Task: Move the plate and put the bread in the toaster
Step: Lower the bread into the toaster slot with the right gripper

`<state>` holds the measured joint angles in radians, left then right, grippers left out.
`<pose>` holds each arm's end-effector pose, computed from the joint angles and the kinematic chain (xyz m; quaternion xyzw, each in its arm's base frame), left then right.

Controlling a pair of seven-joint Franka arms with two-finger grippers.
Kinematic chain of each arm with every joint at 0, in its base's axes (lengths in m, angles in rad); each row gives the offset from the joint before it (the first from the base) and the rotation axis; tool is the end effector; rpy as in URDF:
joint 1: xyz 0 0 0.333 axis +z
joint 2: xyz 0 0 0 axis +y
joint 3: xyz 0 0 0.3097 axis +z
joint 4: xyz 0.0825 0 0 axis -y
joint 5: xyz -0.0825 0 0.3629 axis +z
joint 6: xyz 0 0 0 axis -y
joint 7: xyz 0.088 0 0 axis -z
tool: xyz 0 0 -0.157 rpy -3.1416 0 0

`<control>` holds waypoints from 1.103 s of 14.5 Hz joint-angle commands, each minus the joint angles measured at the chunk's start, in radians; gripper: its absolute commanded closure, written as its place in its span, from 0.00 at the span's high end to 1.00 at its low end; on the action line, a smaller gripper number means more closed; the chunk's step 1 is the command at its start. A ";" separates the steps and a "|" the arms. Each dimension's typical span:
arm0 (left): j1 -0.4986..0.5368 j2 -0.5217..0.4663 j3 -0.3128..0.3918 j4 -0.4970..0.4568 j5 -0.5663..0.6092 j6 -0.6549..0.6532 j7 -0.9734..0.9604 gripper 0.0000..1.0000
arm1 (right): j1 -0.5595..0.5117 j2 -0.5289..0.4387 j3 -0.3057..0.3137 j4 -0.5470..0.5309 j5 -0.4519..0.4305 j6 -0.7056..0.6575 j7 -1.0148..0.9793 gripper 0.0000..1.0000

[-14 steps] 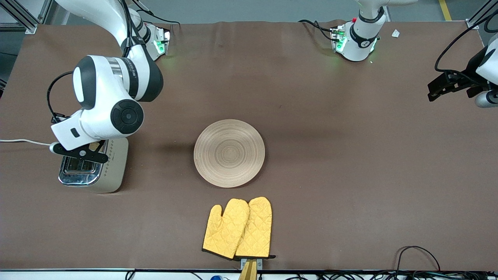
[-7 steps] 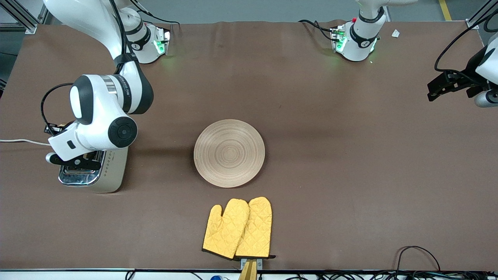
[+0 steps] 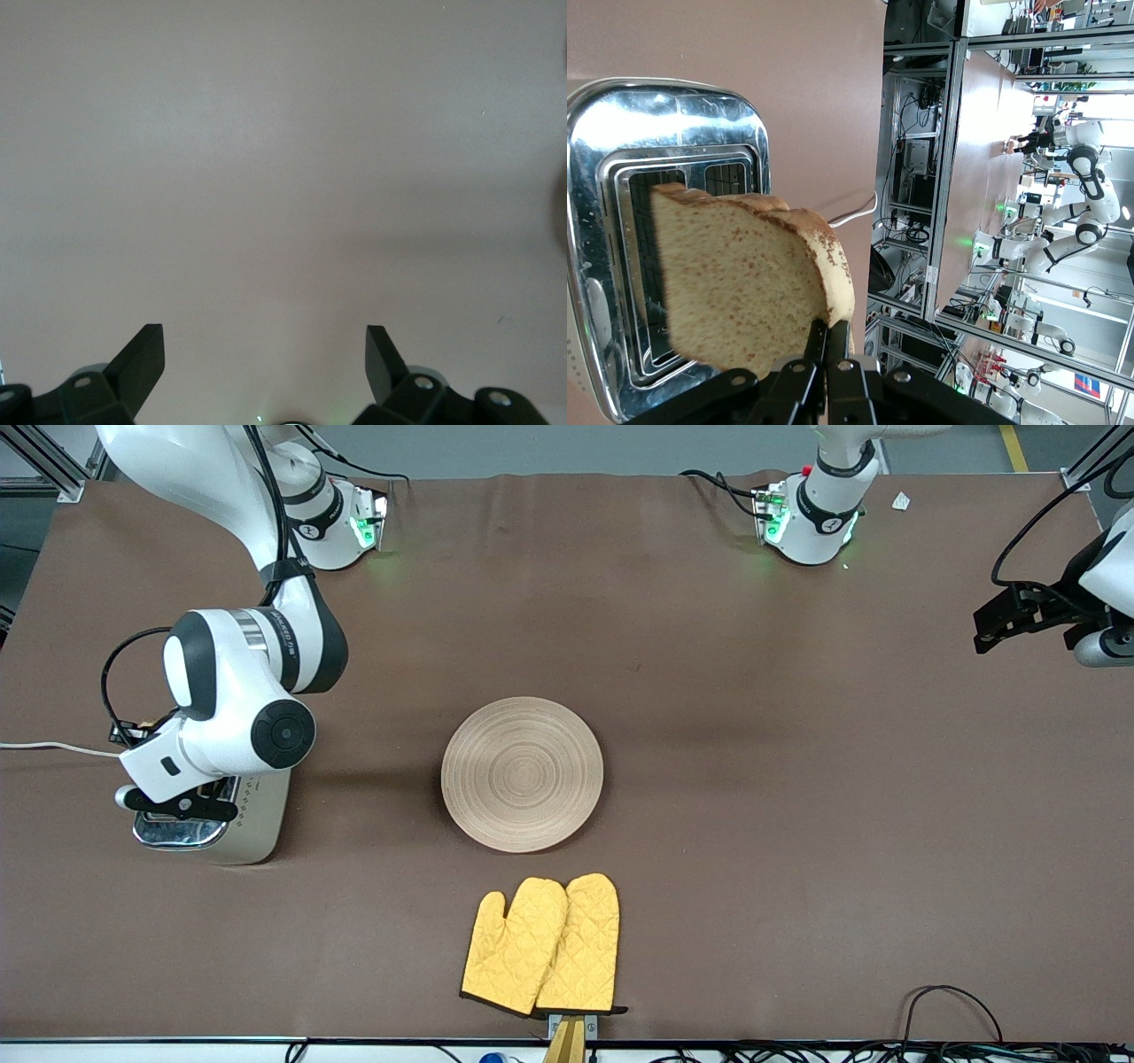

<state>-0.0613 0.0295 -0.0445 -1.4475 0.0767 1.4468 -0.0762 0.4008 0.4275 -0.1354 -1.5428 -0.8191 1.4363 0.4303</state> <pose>0.5268 -0.0427 0.5972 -0.9991 0.0106 0.0116 0.0387 0.5964 0.0460 0.3932 0.8747 -0.0217 -0.0815 0.4772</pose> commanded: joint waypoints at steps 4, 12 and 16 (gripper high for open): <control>-0.014 0.009 0.003 0.022 -0.011 -0.011 0.007 1.00 | -0.031 0.013 0.011 -0.022 -0.028 0.039 0.004 0.00; 0.000 0.006 0.008 0.021 -0.011 -0.019 0.012 1.00 | -0.051 0.056 0.013 -0.030 -0.014 0.078 0.011 0.02; 0.001 0.006 0.008 0.021 -0.003 -0.019 0.018 1.00 | -0.105 0.085 0.014 -0.028 0.148 0.153 0.002 0.83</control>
<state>-0.0613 0.0296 -0.0396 -1.4474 0.0767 1.4453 -0.0762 0.3386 0.5191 -0.1354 -1.5692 -0.7541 1.5521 0.4337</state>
